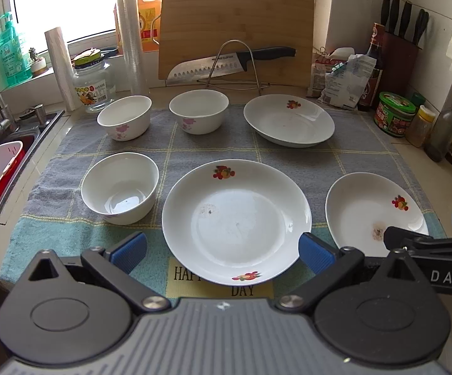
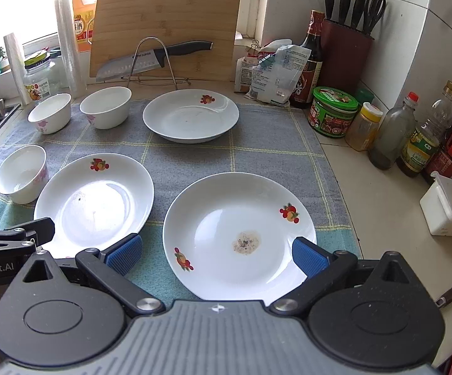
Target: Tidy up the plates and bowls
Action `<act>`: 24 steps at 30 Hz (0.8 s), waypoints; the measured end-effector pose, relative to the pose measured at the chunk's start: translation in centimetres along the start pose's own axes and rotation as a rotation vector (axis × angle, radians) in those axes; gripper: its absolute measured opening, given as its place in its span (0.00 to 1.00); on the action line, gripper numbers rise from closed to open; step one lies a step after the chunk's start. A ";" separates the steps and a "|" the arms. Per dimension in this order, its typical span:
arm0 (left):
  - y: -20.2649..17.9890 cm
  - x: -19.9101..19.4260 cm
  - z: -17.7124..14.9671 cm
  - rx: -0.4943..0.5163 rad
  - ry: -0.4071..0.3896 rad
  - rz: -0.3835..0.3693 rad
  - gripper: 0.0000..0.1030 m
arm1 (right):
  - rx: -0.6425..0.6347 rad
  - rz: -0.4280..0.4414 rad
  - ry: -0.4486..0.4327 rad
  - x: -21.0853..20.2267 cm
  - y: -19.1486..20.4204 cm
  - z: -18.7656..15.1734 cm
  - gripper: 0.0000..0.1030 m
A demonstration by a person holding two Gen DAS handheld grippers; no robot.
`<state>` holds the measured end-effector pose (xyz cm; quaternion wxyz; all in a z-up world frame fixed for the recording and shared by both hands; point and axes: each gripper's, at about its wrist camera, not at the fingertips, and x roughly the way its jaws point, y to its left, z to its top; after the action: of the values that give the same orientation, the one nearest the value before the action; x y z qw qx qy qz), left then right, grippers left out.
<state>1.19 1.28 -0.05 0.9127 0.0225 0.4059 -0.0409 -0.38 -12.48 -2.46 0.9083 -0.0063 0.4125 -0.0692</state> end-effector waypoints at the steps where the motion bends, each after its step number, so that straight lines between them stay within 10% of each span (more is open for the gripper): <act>1: 0.1 0.0 0.0 0.001 0.000 -0.003 0.99 | 0.000 -0.004 0.000 0.0 0.1 0.0 1.00; 24: 1.9 0.5 -0.9 0.112 -0.144 -0.199 0.99 | 0.088 -0.009 -0.080 -1.5 -1.0 -1.6 1.00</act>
<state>1.00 3.18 -0.98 0.9282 0.0300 0.3369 -0.1552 -2.70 -13.15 -2.35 0.9232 0.0289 0.3721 -0.0911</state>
